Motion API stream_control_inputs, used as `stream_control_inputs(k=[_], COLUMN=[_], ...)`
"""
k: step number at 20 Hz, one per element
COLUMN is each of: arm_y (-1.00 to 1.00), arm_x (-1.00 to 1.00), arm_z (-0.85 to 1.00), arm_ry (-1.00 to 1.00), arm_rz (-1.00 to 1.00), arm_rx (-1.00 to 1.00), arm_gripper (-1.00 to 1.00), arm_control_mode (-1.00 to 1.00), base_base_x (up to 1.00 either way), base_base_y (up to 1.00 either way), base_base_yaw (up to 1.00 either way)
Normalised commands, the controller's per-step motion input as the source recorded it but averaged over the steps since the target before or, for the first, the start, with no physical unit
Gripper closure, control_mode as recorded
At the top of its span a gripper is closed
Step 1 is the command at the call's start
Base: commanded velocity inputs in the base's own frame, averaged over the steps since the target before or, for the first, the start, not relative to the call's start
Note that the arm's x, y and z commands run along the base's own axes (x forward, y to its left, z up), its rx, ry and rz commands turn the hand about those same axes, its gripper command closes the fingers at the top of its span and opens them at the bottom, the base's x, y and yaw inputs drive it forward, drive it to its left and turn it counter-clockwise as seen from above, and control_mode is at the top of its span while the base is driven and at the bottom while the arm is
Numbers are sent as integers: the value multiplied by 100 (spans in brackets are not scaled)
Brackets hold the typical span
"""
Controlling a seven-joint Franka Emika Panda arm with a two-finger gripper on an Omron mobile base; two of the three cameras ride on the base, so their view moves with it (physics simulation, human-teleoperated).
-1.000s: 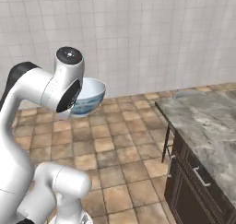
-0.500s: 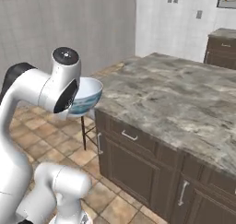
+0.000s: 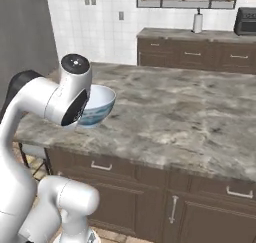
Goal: Pick up the bowls from the cabinet and place each bowl in front of a stool on the dining counter.
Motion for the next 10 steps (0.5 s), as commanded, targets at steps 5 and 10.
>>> stream_control_inputs(k=[5, 10], arm_y=[0, 0], arm_x=[0, 0], arm_z=[0, 0], arm_ry=[0, 0], arm_rz=[0, 0], arm_rx=[0, 0], arm_gripper=[100, 100], arm_control_mode=[100, 100], base_base_x=[77, 26], base_base_y=[100, 96], base_base_yaw=[-34, -6])
